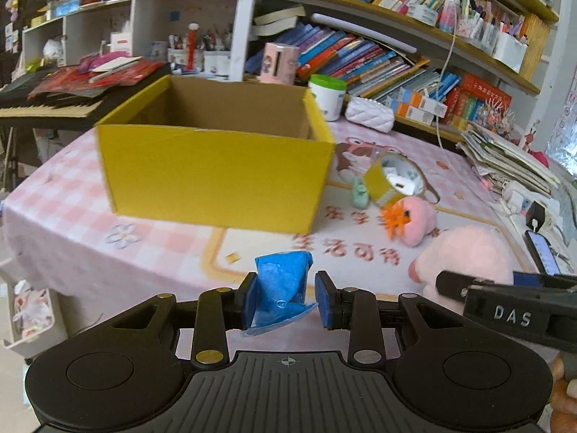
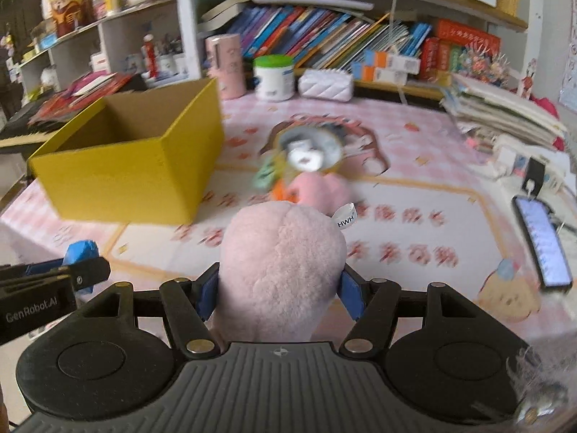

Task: Organize objects
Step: 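Carry the pink pig with the right tool while the left tool carries the blue piece to the yellow box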

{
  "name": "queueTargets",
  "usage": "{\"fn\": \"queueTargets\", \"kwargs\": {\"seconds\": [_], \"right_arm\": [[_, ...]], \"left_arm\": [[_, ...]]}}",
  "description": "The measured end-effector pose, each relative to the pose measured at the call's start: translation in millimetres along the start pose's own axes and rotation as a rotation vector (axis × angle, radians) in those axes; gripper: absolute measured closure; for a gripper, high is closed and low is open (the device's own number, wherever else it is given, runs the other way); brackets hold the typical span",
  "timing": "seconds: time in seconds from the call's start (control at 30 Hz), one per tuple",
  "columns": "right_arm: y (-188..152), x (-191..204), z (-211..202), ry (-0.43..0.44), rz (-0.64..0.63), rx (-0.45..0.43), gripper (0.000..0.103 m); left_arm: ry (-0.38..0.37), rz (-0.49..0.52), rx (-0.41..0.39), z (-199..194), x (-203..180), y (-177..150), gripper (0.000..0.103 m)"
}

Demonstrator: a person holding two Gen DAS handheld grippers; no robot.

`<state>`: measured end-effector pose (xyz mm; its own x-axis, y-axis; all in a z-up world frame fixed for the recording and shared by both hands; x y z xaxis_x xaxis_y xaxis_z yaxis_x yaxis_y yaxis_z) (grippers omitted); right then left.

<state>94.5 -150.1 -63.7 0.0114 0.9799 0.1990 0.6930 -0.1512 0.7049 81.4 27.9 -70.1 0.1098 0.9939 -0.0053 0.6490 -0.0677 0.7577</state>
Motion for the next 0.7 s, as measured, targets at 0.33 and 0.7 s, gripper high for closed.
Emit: {"fn": "queueTargets", "kwargs": {"seconds": [0.33, 0.7], "right_arm": [[-43.7, 59.9, -13.6, 0.064, -0.001, 0.042, 0.040], [-55.6, 104.3, -23.9, 0.123, -0.065, 0.051, 0.040]], "left_arm": [[0.052, 0.002, -0.005, -36.4, 50.1, -26.0, 0.071], [0.075, -0.016, -0.041, -57.1, 80.9, -33.2, 0.071]]}}
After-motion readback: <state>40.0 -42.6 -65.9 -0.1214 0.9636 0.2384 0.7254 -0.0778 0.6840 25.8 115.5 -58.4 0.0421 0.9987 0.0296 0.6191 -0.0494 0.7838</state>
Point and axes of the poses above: each gripper's, at about its wrist camera, not at the fingertips, and z roughly the way its jaws point, x to its left, y to its top, the point moved 7 cm from there along z, roughly the way its jaws point, and after that the axes turned 12 degrees about z, right-handed, at the moved point
